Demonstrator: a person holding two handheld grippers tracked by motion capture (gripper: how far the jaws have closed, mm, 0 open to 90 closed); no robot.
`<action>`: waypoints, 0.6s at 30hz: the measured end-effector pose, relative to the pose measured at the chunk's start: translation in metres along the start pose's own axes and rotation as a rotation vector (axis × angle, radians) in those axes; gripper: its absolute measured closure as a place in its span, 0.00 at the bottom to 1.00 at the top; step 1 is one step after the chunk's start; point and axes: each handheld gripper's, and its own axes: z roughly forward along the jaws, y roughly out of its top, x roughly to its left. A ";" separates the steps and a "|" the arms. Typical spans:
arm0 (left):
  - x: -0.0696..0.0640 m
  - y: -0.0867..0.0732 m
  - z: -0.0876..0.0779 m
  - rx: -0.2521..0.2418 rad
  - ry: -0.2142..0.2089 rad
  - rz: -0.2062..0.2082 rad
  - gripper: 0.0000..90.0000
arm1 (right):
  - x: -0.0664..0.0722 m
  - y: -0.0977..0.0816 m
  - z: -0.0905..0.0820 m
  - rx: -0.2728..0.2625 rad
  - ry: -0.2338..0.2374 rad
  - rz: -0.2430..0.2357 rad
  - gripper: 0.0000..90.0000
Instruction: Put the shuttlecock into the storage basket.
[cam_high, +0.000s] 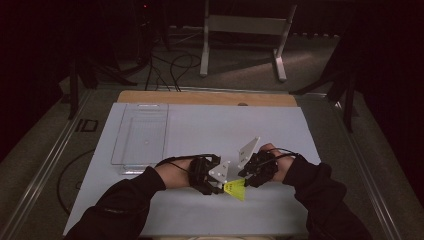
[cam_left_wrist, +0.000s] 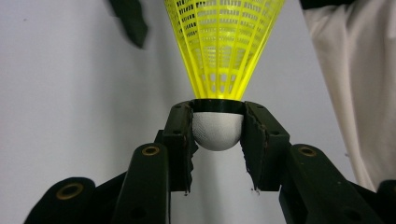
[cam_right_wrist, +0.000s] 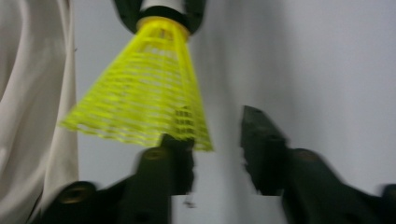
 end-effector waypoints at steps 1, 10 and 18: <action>0.000 -0.001 -0.002 0.004 -0.007 -0.003 0.73 | 0.000 -0.001 0.000 -0.004 -0.009 0.008 0.67; 0.002 -0.006 -0.011 -0.007 -0.011 -0.043 0.73 | -0.005 -0.008 -0.010 -0.086 -0.093 0.073 0.47; 0.005 -0.015 -0.022 0.005 -0.053 -0.115 0.73 | -0.006 -0.015 -0.014 -0.127 -0.121 0.121 0.34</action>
